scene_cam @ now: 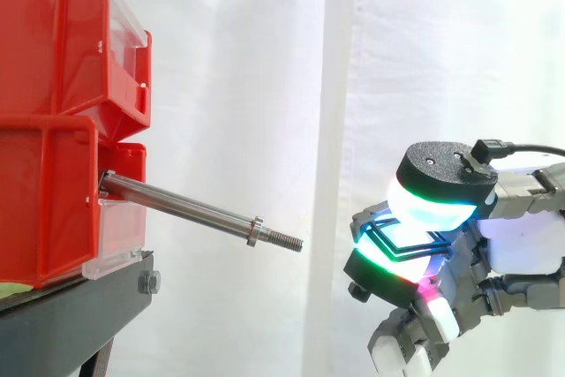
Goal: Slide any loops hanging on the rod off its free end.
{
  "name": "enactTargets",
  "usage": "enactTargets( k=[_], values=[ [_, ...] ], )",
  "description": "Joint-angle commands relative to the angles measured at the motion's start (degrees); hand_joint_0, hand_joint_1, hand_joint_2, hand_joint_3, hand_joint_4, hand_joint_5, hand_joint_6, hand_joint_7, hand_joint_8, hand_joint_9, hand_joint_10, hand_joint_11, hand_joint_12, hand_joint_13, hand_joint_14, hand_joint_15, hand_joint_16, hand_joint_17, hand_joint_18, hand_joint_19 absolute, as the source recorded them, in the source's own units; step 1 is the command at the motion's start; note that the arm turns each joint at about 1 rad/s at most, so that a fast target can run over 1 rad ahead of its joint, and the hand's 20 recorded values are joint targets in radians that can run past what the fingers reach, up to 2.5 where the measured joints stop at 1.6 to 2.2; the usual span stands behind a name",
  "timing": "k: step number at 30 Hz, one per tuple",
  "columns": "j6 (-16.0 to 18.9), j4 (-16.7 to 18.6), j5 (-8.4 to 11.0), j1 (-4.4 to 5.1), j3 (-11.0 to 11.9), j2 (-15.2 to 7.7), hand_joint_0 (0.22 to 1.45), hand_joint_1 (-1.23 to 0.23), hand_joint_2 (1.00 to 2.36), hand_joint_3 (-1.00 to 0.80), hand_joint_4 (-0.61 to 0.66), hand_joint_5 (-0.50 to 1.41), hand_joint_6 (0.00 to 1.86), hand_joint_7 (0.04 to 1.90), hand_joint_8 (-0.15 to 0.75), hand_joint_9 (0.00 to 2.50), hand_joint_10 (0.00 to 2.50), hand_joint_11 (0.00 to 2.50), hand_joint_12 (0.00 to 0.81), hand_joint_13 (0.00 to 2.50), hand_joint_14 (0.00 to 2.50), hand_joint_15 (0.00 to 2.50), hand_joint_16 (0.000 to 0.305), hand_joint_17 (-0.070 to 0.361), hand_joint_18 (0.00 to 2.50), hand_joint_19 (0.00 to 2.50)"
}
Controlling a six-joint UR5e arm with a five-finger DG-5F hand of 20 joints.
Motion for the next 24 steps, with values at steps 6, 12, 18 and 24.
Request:
enactTargets(
  k=[6, 12, 18, 24],
  values=[
    [-0.06, -0.07, 0.49, 0.23, -0.01, -0.05, 0.6, -0.54, 1.01, -0.31, 0.3, -0.06, 0.7, 1.54, 0.271, 1.07, 0.01, 0.52, 0.266, 0.75, 0.01, 0.28, 0.034, 0.076, 0.63, 0.42],
    [-0.06, -0.07, 1.11, 0.5, -0.01, -0.05, 0.59, -0.53, 1.02, -0.24, 0.29, -0.06, 0.7, 1.54, 0.283, 1.07, 0.01, 0.54, 0.266, 0.74, 0.01, 0.28, 0.034, 0.075, 0.62, 0.42],
    [0.03, 0.02, 1.46, 0.76, -0.01, -0.05, 0.58, -0.55, 1.01, -0.16, 0.3, -0.07, 0.73, 1.43, 0.329, 1.07, 0.01, 0.54, 0.306, 0.76, 0.01, 0.25, 0.041, 0.092, 0.67, 0.36],
    [-0.06, -0.07, 1.72, 1.02, -0.01, -0.05, 0.57, -0.75, 1.01, -0.1, 0.33, -0.16, 0.86, 1.18, 0.365, 1.01, 0.01, 0.63, 0.348, 0.76, 0.01, 0.25, 0.047, 0.105, 0.7, 0.32]
  ],
)
